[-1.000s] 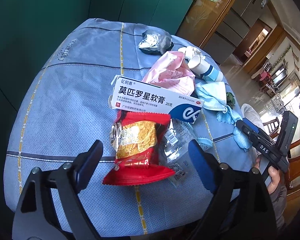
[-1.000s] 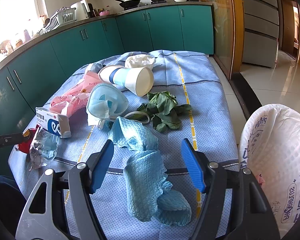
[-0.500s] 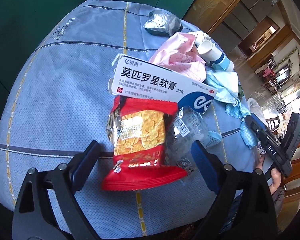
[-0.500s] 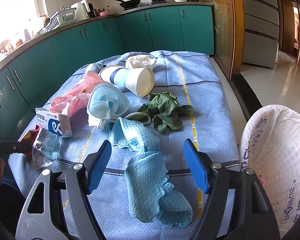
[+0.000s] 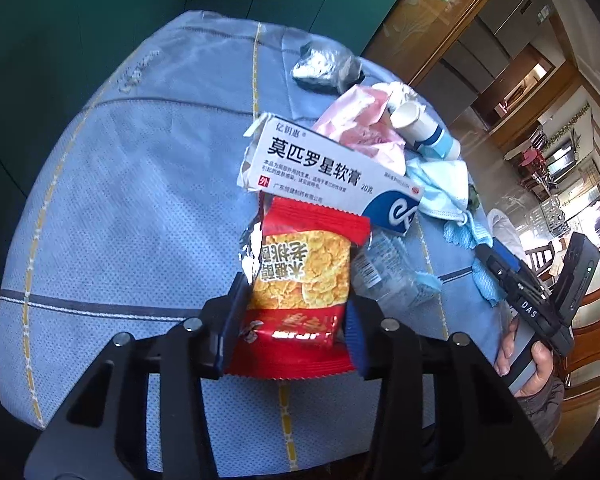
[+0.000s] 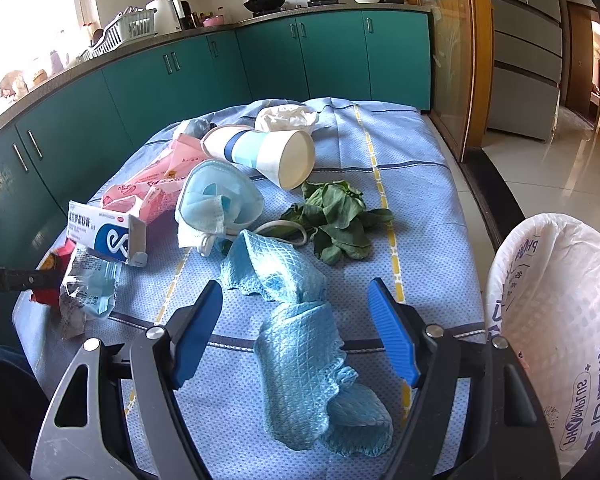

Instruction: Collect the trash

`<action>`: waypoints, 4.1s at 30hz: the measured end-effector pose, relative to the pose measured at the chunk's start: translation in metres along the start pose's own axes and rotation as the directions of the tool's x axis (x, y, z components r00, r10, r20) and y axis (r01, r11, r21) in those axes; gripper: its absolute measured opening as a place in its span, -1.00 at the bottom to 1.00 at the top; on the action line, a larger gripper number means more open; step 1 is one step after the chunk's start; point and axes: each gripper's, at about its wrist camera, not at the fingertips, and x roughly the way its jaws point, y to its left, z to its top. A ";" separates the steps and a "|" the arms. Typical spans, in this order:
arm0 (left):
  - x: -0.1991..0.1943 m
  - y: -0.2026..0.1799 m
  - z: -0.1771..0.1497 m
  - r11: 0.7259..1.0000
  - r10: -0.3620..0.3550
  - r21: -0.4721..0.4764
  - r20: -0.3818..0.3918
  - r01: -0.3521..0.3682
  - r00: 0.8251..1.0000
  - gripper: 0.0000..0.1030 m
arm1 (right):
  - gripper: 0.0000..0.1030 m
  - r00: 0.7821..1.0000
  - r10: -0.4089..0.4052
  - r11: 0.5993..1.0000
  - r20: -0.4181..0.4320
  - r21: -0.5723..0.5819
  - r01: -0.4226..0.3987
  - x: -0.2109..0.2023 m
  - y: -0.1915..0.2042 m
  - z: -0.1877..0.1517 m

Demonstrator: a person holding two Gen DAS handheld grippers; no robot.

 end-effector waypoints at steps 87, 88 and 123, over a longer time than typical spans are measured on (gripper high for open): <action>0.009 -0.198 0.051 0.927 0.147 0.220 0.535 -0.305 0.832 0.79 | 0.59 0.971 -0.199 0.958 0.134 0.233 0.164 -0.054 -0.084 0.025; 0.004 -0.184 0.055 0.938 0.163 0.179 0.525 -0.296 0.836 0.79 | 0.59 0.972 -0.190 0.962 0.136 0.225 0.157 -0.052 -0.078 0.027; -0.019 -0.107 0.068 0.968 0.216 0.007 0.473 -0.249 0.854 0.93 | 0.94 0.937 -0.113 0.990 0.332 0.121 0.077 -0.063 -0.014 0.045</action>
